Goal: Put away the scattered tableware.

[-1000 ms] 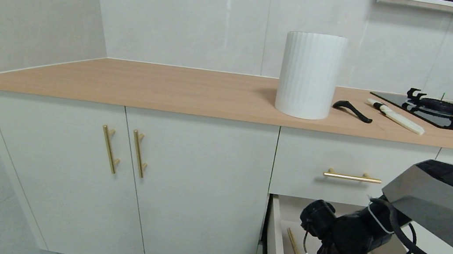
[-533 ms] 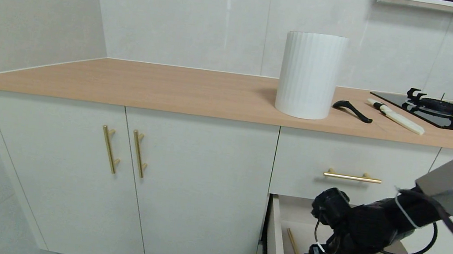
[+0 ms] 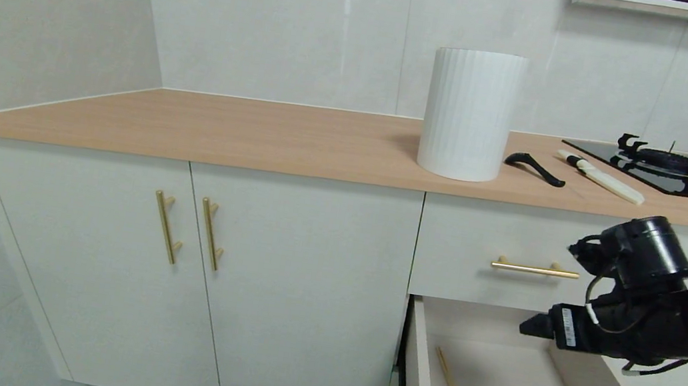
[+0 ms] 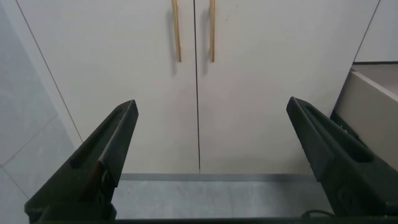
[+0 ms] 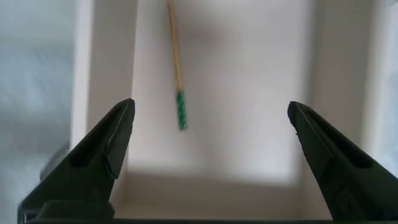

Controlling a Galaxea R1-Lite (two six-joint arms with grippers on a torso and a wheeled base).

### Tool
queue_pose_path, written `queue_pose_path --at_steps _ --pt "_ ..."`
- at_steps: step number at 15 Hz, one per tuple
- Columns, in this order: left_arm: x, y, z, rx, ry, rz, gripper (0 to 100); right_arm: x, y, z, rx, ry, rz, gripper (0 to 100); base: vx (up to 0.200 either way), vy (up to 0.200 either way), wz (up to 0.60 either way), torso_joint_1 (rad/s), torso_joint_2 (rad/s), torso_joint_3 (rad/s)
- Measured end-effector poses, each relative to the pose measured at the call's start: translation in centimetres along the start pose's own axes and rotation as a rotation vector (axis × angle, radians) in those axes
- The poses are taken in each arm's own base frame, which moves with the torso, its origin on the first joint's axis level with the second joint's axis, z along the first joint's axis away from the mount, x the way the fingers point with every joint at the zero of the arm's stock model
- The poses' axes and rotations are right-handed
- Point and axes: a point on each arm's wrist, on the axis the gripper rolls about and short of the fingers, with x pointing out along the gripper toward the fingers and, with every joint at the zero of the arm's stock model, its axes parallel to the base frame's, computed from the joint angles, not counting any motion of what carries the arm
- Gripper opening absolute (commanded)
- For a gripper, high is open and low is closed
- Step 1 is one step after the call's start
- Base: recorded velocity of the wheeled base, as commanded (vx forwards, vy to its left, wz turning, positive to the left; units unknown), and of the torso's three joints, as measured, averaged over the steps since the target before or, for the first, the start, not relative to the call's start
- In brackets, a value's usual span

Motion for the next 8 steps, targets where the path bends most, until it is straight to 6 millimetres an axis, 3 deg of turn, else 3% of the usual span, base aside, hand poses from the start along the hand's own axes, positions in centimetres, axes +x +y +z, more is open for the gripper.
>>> queue_pose_path --at_steps 4,8 --pt "0.0 0.0 0.0 0.000 0.000 0.000 100 -3.6 -0.8 0.2 0.010 -0.106 0.010 100 0.000 0.000 0.00 0.010 -0.04 -0.032" --pt "0.0 0.0 0.0 0.001 0.000 0.000 100 -4.6 -1.0 0.2 -0.006 -0.135 0.012 100 0.000 0.000 0.00 0.086 -0.28 -0.260"
